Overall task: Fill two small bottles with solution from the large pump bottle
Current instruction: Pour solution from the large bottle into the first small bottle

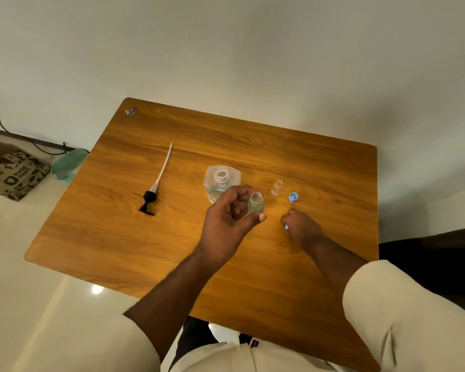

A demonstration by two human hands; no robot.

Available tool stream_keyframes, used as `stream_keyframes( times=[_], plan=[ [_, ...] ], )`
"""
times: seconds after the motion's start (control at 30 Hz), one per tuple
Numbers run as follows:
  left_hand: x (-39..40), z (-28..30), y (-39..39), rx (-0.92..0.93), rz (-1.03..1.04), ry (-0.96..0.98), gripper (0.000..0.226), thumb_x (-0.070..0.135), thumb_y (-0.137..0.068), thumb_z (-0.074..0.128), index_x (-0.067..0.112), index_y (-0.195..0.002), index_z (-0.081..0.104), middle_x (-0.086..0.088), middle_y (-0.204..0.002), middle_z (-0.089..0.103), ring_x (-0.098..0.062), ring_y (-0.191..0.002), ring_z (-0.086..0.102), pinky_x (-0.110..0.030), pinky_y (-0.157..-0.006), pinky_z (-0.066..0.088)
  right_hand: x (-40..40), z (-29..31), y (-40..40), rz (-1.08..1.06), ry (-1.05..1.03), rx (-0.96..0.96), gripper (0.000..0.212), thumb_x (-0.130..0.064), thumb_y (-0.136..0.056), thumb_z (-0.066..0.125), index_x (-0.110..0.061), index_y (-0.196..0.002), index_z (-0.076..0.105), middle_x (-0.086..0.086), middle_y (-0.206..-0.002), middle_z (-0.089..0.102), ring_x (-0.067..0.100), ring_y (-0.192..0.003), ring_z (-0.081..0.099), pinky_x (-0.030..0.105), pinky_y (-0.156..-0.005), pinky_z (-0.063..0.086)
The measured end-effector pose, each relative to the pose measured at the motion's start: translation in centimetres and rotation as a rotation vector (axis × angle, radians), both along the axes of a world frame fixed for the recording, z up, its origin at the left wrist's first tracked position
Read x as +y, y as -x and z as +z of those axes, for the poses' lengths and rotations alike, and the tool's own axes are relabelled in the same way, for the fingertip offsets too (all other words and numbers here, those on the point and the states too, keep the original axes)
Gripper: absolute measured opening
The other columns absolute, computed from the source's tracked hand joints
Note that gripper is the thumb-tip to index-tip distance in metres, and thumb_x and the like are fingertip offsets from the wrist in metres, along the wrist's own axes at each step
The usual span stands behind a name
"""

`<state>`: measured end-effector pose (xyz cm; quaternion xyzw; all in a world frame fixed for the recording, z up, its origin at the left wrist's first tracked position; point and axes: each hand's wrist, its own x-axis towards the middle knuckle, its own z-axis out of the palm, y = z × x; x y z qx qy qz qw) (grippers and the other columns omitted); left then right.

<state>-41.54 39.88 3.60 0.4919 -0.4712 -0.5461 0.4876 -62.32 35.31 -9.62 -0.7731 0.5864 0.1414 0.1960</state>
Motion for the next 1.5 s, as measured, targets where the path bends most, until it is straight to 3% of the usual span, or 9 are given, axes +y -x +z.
stream_keyframes(
  times=[0.1,0.27,0.37,0.73,1.03,1.17,1.33,1.43,1.5],
  plan=[
    [0.4,0.0,0.4,-0.018,0.008,0.007,0.039,-0.01,-0.075,0.075,0.003,-0.109,0.061,-0.018,-0.106,0.07,-0.028,-0.095,0.068,-0.041,-0.085,0.056,0.8,0.0,0.1,-0.108,0.01,-0.259,0.027,-0.015,-0.087,0.046,-0.004,-0.101,0.067,0.014,-0.109,0.059,0.031,-0.102,0.057,0.035,-0.087,0.045],
    [0.8,0.6,1.2,-0.054,0.014,0.042,0.04,-0.006,-0.075,0.077,0.006,-0.11,0.063,-0.011,-0.108,0.071,-0.022,-0.1,0.069,-0.035,-0.088,0.056,2.3,8.4,-1.3,-0.897,-0.107,-1.217,0.021,-0.001,-0.085,0.064,-0.01,-0.102,0.069,0.011,-0.114,0.064,0.02,-0.093,0.065,0.028,-0.078,0.057],
    [1.0,1.1,1.9,-0.089,0.017,0.089,0.042,-0.006,-0.074,0.078,0.01,-0.11,0.064,-0.008,-0.108,0.071,-0.02,-0.104,0.069,-0.033,-0.092,0.055,3.3,15.6,-0.7,-0.847,-0.15,-1.432,0.026,-0.003,-0.075,0.073,-0.017,-0.097,0.071,0.002,-0.113,0.067,0.017,-0.098,0.067,0.03,-0.079,0.058],
    [2.1,3.4,3.7,-0.066,-0.024,0.192,0.046,-0.002,-0.074,0.079,0.007,-0.117,0.067,-0.004,-0.111,0.073,-0.019,-0.107,0.069,-0.032,-0.093,0.053,2.8,28.2,-0.4,0.298,0.275,-0.587,0.03,-0.009,-0.078,0.074,-0.023,-0.105,0.072,-0.004,-0.104,0.066,0.007,-0.09,0.06,0.023,-0.074,0.054],
    [2.4,5.1,3.9,-0.169,-0.044,0.281,0.04,0.005,-0.077,0.079,0.013,-0.115,0.07,0.008,-0.109,0.074,-0.01,-0.106,0.068,-0.03,-0.092,0.054,2.4,30.4,-1.6,0.415,0.247,-0.24,0.024,-0.038,-0.086,0.063,-0.019,-0.099,0.071,-0.003,-0.092,0.063,0.011,-0.083,0.056,0.022,-0.071,0.045],
    [2.3,5.1,3.9,-0.171,-0.025,0.258,0.042,0.004,-0.076,0.08,0.012,-0.116,0.069,0.001,-0.112,0.073,-0.01,-0.111,0.066,-0.033,-0.096,0.055,2.7,31.1,-2.1,0.324,0.521,0.154,0.072,-0.081,-0.071,0.019,-0.02,-0.07,0.056,-0.004,-0.065,0.051,0.011,-0.058,0.047,0.025,-0.055,0.036],
    [2.1,5.6,3.8,-0.19,-0.043,0.266,0.048,0.007,-0.076,0.08,0.019,-0.12,0.067,0.006,-0.116,0.072,-0.009,-0.113,0.065,-0.032,-0.098,0.053,1.7,33.7,-0.9,0.449,0.212,-0.189,0.042,-0.048,-0.083,0.063,-0.037,-0.123,0.055,-0.013,-0.111,0.059,0.002,-0.082,0.052,0.025,-0.074,0.047],
    [2.1,5.8,3.9,-0.211,-0.069,0.272,0.044,0.009,-0.077,0.08,0.013,-0.119,0.069,0.003,-0.116,0.073,-0.009,-0.112,0.066,-0.035,-0.098,0.053,2.3,33.2,-1.9,0.532,0.208,0.039,0.028,-0.047,-0.085,0.061,-0.032,-0.108,0.059,-0.009,-0.1,0.062,0.003,-0.081,0.053,0.027,-0.071,0.044],
    [2.0,5.8,4.0,-0.252,-0.068,0.275,0.035,0.01,-0.077,0.08,0.015,-0.111,0.072,0.003,-0.109,0.075,-0.008,-0.105,0.068,-0.038,-0.093,0.056,2.4,32.9,-2.4,0.533,0.428,0.213,0.053,-0.072,-0.081,0.035,-0.023,-0.085,0.055,-0.005,-0.071,0.051,0.014,-0.07,0.053,0.027,-0.06,0.039]
  ],
)
